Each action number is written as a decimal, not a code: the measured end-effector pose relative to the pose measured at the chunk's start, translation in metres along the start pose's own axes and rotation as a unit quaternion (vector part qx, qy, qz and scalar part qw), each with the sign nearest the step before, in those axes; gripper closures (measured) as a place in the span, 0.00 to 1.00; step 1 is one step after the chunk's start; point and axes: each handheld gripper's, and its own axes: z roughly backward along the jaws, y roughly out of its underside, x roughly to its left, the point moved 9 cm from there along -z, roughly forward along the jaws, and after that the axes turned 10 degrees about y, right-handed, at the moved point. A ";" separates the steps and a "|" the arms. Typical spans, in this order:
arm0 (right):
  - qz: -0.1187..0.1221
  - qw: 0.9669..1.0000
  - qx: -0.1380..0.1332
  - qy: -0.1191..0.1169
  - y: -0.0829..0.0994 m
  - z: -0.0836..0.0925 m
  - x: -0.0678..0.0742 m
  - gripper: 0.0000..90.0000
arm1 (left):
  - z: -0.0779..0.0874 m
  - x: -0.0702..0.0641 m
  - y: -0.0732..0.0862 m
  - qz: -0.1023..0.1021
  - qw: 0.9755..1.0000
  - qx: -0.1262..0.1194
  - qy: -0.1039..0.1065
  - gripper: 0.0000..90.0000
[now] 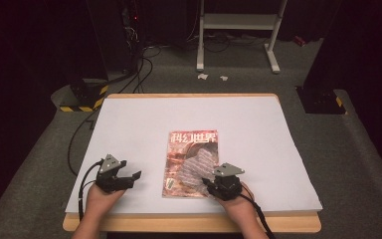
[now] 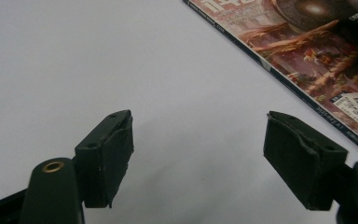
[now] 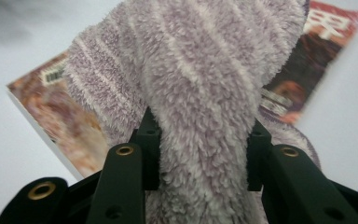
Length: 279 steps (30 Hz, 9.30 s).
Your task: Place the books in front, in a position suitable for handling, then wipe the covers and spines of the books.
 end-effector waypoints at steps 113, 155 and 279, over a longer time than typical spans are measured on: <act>0.087 0.995 0.045 0.002 -0.055 -0.070 0.081 0.69 | 0.004 0.002 0.006 0.002 1.000 -0.002 0.012 0.27; 0.084 0.996 0.036 0.007 -0.055 -0.073 0.086 0.69 | 0.008 0.005 0.008 0.010 1.000 -0.006 0.014 0.28; 0.018 0.992 0.072 0.107 -0.094 -0.136 -0.020 0.68 | 0.012 0.004 0.014 0.014 1.000 -0.005 0.027 0.27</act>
